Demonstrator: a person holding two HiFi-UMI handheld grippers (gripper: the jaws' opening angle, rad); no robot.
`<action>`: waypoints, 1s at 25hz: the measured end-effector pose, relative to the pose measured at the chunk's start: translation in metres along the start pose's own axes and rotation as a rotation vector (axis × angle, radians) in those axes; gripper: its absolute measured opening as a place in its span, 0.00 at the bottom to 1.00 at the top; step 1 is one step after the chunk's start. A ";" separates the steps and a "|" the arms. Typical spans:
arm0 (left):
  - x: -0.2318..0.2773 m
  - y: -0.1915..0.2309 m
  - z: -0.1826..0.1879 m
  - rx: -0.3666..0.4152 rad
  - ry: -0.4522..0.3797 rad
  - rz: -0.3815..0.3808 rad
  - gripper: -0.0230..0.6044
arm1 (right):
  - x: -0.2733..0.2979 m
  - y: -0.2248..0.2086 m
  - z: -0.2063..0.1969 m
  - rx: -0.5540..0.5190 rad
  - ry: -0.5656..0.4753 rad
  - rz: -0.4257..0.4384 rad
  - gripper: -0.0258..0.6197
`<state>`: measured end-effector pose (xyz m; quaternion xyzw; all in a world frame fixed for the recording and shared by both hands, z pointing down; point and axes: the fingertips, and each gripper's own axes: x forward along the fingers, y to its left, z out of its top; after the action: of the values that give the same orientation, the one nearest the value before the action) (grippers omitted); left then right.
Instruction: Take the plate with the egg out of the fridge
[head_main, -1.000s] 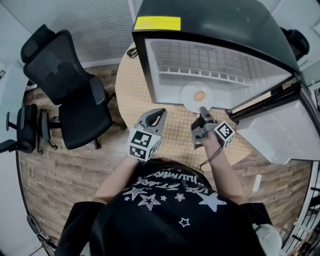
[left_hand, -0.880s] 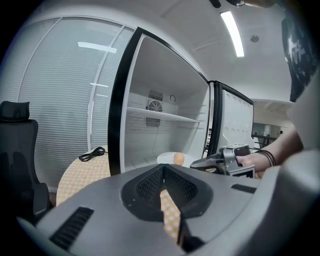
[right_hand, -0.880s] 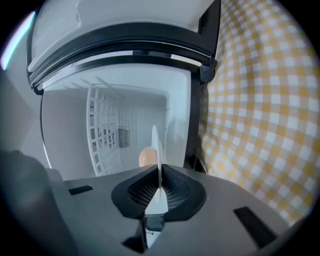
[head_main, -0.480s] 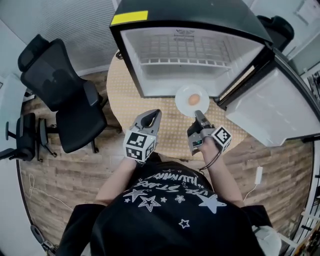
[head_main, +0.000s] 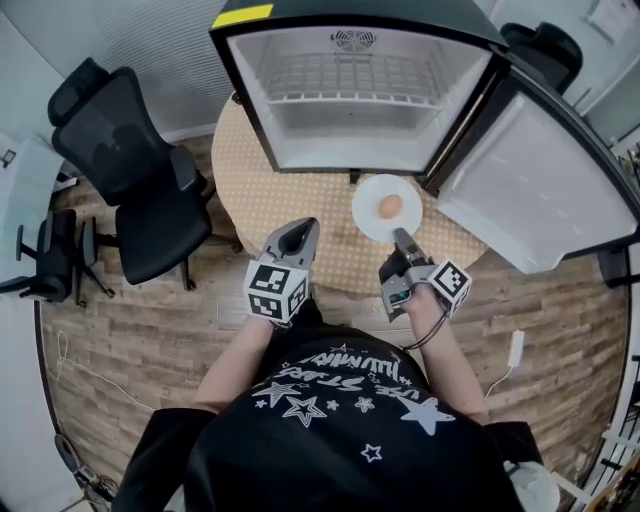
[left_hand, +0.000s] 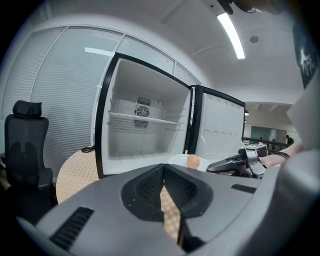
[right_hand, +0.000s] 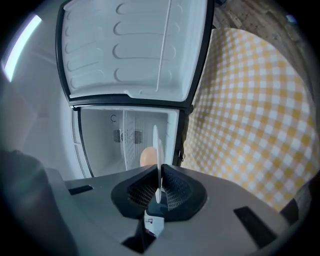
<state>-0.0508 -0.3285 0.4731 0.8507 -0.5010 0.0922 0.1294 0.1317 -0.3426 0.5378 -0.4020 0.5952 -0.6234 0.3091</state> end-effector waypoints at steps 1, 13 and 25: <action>-0.005 -0.005 -0.001 -0.002 -0.003 0.009 0.05 | -0.006 0.000 0.000 -0.007 0.008 -0.003 0.09; -0.058 -0.051 -0.003 -0.010 -0.029 0.101 0.05 | -0.049 0.023 -0.022 -0.014 0.126 0.053 0.10; -0.074 -0.059 -0.017 -0.001 0.005 0.068 0.05 | -0.053 0.025 -0.036 -0.010 0.155 0.068 0.10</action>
<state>-0.0348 -0.2344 0.4606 0.8329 -0.5293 0.0983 0.1280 0.1238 -0.2810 0.5074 -0.3337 0.6338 -0.6386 0.2813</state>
